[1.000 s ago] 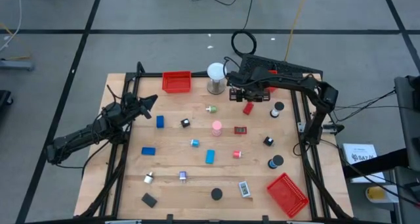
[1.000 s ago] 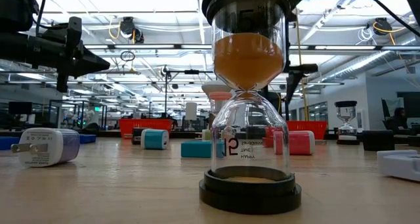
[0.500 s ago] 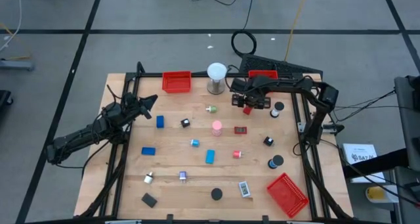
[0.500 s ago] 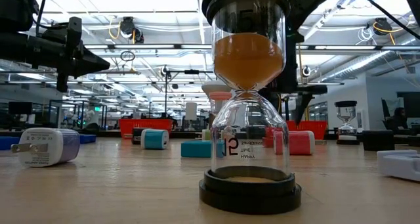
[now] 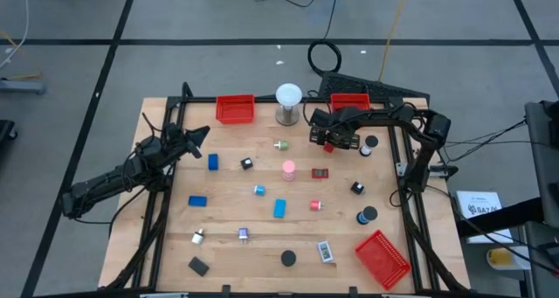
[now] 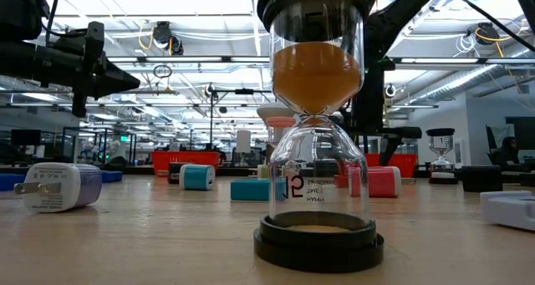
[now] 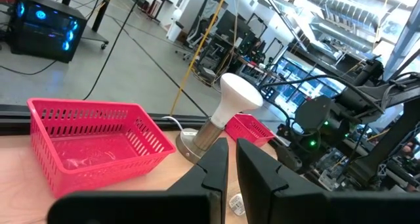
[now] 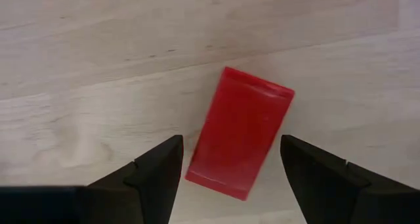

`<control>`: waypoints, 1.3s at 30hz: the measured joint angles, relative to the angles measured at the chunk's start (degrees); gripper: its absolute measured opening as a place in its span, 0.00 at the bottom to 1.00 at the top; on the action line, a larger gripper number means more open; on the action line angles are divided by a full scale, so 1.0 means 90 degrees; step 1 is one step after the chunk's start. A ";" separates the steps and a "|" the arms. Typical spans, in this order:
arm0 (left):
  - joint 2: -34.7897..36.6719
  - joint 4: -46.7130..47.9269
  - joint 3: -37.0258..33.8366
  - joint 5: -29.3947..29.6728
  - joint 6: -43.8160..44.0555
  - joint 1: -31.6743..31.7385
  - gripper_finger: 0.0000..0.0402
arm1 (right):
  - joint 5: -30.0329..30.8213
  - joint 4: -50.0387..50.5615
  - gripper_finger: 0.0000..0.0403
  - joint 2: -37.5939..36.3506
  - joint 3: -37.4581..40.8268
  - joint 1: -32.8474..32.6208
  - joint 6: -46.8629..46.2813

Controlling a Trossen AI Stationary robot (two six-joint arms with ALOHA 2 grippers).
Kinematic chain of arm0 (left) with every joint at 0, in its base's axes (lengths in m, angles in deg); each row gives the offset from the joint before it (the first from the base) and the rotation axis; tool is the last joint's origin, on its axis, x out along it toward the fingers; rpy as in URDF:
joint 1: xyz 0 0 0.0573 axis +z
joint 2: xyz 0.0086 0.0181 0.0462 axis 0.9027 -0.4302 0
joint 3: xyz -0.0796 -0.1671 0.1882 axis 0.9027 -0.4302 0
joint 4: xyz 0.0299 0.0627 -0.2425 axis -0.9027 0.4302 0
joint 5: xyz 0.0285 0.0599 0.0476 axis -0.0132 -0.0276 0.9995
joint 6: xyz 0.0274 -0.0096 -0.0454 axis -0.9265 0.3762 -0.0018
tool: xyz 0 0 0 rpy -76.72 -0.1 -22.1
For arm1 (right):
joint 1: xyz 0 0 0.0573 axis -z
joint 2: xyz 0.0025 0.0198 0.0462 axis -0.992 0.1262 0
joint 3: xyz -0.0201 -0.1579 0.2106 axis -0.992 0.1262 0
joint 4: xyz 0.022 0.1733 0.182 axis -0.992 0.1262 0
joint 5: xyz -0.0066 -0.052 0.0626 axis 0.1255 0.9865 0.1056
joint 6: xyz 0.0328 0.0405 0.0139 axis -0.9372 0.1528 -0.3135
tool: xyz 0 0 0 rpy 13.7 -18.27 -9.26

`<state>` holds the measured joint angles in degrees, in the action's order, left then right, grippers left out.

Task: Pick & Place Office items
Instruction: Put the red digital clock into the bottom right red bin

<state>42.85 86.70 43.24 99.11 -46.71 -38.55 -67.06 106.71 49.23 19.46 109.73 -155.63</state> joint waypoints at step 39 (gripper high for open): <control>0.0000 0.0056 0.0000 -0.0016 -0.0244 0.0001 0.08 | -0.0700 0.2521 0.38 -0.1389 -0.2094 -0.2527 0.1758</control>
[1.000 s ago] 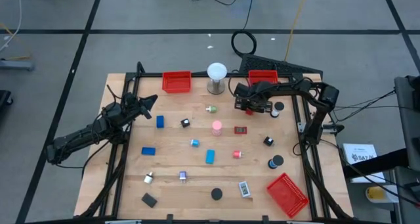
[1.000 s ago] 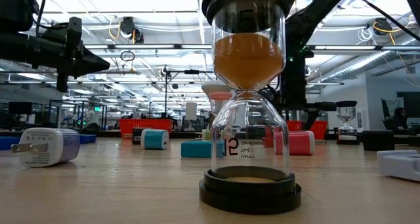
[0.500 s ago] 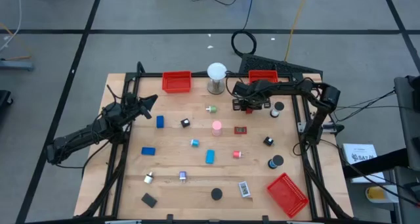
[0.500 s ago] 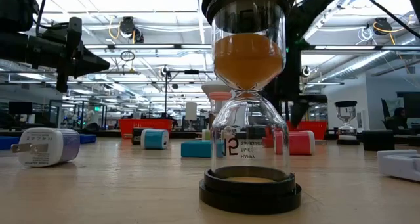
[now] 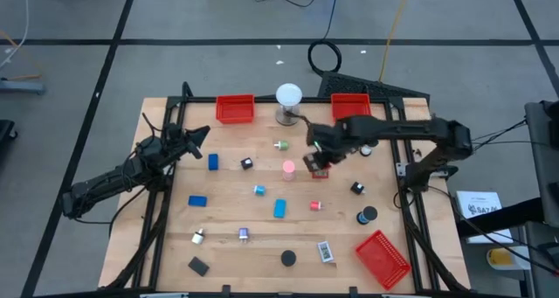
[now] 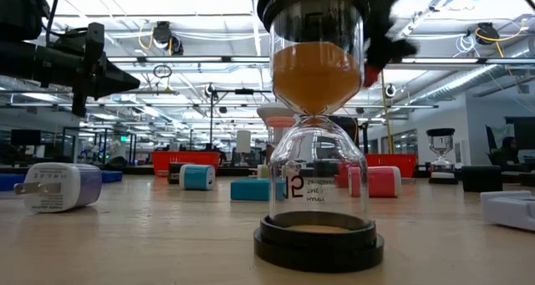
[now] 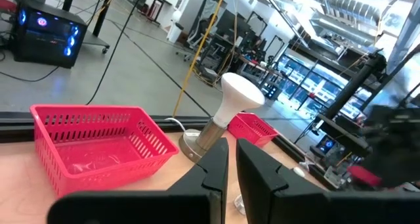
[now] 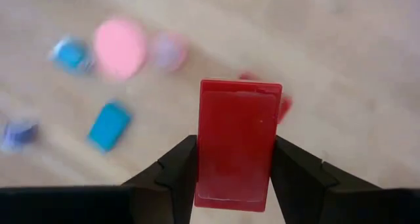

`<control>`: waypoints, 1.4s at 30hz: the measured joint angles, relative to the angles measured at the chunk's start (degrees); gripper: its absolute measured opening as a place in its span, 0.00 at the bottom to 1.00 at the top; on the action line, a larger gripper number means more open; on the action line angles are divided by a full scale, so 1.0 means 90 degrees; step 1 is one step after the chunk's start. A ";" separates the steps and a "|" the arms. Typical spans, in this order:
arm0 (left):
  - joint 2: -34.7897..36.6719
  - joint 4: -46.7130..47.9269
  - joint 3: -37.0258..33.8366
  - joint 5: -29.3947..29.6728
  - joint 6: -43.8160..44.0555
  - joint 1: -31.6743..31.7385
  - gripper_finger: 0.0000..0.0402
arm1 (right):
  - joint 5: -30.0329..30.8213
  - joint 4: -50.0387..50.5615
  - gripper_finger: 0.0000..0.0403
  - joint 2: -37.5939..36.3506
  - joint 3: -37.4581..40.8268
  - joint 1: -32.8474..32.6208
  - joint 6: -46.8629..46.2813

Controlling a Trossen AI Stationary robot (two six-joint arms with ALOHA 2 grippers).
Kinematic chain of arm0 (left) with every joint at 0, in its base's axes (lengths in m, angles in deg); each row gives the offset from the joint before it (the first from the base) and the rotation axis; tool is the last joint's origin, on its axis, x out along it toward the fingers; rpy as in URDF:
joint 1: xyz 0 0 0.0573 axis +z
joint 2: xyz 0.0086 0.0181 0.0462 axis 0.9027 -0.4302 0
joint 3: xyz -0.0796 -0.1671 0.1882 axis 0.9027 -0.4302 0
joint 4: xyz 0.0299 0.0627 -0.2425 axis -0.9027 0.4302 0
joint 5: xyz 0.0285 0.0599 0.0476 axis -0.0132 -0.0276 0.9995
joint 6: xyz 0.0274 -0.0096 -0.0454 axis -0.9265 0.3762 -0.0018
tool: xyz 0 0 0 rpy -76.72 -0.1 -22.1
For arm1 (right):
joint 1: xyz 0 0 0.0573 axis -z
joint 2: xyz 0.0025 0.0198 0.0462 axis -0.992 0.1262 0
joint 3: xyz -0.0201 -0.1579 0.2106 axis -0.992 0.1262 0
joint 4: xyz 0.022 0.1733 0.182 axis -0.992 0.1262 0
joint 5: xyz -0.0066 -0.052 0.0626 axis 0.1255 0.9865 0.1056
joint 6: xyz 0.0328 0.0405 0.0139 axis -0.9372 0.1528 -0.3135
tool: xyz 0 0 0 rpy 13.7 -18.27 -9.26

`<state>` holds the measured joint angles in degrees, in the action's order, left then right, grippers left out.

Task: Pick & Place Office items
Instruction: Put the red digital clock into the bottom right red bin

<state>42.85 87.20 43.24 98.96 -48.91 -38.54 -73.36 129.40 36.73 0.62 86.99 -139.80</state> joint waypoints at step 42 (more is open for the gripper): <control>-0.0474 -0.0063 -0.0012 -0.0344 -0.0217 -0.0007 0.08 | -0.0323 -0.2044 0.39 -0.0515 0.2960 -0.6574 -0.5355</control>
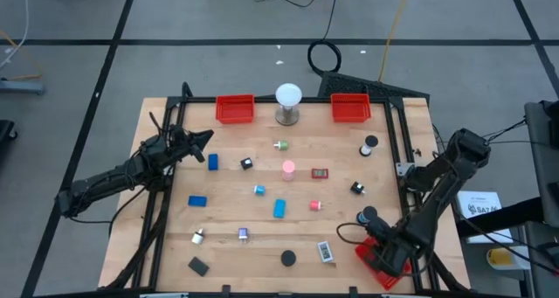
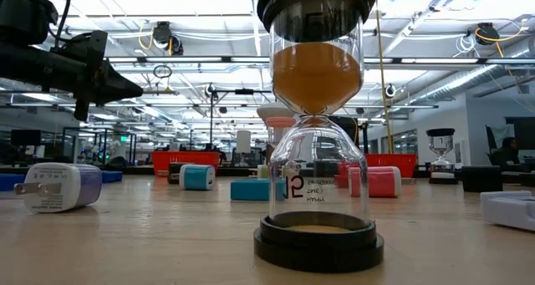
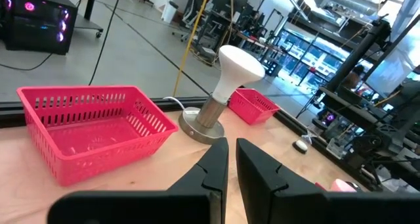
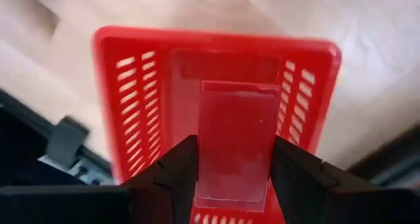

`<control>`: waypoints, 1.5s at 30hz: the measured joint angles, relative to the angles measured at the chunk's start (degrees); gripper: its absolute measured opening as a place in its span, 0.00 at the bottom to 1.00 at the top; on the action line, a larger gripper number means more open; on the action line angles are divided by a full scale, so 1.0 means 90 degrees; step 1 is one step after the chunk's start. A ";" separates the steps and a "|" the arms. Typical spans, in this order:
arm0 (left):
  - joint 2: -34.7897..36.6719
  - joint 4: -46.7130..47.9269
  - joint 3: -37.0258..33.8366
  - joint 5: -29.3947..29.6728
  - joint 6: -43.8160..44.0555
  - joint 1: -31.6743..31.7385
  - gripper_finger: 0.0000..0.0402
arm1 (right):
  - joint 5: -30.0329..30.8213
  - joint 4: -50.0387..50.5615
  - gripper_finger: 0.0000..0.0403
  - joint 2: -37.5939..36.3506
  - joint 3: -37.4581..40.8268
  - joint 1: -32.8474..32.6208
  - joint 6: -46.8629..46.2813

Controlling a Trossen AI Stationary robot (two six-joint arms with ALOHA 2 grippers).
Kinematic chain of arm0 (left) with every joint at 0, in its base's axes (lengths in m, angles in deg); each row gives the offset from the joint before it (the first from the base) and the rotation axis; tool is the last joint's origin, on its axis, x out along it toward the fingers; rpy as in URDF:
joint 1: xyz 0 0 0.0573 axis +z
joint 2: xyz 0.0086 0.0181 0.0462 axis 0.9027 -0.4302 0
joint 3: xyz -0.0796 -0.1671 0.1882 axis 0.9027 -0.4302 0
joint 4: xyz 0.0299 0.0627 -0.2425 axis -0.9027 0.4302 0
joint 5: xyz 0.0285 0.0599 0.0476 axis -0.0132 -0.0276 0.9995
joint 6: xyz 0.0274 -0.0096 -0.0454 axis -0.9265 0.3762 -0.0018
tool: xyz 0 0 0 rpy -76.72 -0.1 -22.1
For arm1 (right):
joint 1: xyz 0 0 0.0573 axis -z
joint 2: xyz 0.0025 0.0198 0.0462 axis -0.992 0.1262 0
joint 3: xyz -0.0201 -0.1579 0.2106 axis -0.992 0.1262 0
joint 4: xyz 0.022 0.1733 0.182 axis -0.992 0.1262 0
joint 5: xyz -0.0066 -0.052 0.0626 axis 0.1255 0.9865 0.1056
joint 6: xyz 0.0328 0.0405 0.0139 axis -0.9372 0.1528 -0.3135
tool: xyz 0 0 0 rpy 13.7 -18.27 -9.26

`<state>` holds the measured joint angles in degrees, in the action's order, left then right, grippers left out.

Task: Pick & Place Office items
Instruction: Put the red digital clock into the bottom right red bin, then put the white hourglass into the top left red bin

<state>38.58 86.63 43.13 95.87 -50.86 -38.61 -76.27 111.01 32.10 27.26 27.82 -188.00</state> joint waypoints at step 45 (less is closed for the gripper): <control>0.0000 -0.0289 0.0000 -0.0605 0.0749 0.0000 0.08 | -0.0998 -0.0188 0.03 -0.0455 -0.1654 0.0744 0.0761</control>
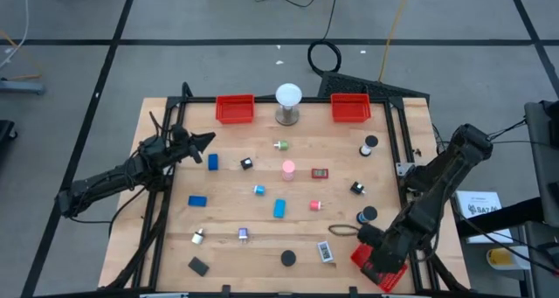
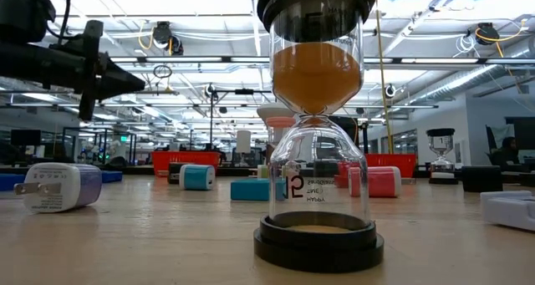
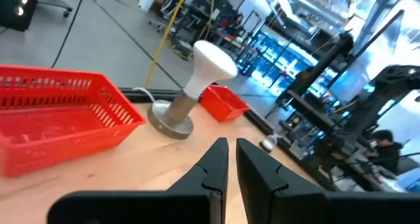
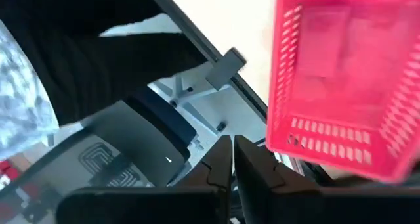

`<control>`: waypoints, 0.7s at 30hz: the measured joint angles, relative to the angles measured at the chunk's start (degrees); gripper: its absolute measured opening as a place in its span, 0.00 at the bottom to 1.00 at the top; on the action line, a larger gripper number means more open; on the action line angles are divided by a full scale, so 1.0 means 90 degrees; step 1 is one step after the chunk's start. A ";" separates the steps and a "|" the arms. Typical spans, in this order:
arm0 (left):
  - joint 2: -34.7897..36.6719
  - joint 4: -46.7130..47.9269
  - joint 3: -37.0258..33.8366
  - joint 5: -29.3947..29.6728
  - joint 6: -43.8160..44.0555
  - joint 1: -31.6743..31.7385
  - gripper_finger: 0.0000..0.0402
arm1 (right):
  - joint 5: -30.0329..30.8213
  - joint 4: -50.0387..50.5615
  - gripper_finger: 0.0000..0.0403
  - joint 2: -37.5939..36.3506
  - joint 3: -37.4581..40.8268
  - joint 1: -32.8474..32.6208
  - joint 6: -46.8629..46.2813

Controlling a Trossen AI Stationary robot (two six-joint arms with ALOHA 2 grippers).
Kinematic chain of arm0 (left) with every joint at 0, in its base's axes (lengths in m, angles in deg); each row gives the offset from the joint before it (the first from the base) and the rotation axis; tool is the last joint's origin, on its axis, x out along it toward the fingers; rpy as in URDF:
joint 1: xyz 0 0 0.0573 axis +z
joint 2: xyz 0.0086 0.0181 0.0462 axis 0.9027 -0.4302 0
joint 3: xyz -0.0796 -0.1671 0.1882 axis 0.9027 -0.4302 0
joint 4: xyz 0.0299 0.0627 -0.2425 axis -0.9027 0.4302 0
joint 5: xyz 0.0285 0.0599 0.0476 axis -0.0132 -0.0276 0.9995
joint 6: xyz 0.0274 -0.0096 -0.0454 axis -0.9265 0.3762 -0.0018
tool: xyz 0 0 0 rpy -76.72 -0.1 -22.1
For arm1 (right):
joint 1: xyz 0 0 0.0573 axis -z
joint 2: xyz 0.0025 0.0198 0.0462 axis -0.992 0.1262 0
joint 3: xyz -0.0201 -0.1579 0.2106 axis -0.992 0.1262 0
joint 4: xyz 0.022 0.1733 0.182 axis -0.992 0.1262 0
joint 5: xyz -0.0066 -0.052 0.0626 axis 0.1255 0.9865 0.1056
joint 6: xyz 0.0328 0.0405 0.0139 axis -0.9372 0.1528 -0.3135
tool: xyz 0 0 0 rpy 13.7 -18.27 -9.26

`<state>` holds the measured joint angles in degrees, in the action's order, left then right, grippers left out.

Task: Pick & Place Office items
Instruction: Put the white hourglass into the top left red bin

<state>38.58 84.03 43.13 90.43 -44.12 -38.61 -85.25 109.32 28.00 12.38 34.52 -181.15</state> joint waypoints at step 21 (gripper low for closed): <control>-0.0796 0.0050 0.0398 0.0954 -0.0019 -0.0793 0.08 | 0.2339 0.1992 0.00 -0.1604 -0.0519 0.5661 0.8699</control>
<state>31.42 84.48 46.72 99.02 -44.29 -45.74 -64.20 127.24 13.56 7.70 85.47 -102.85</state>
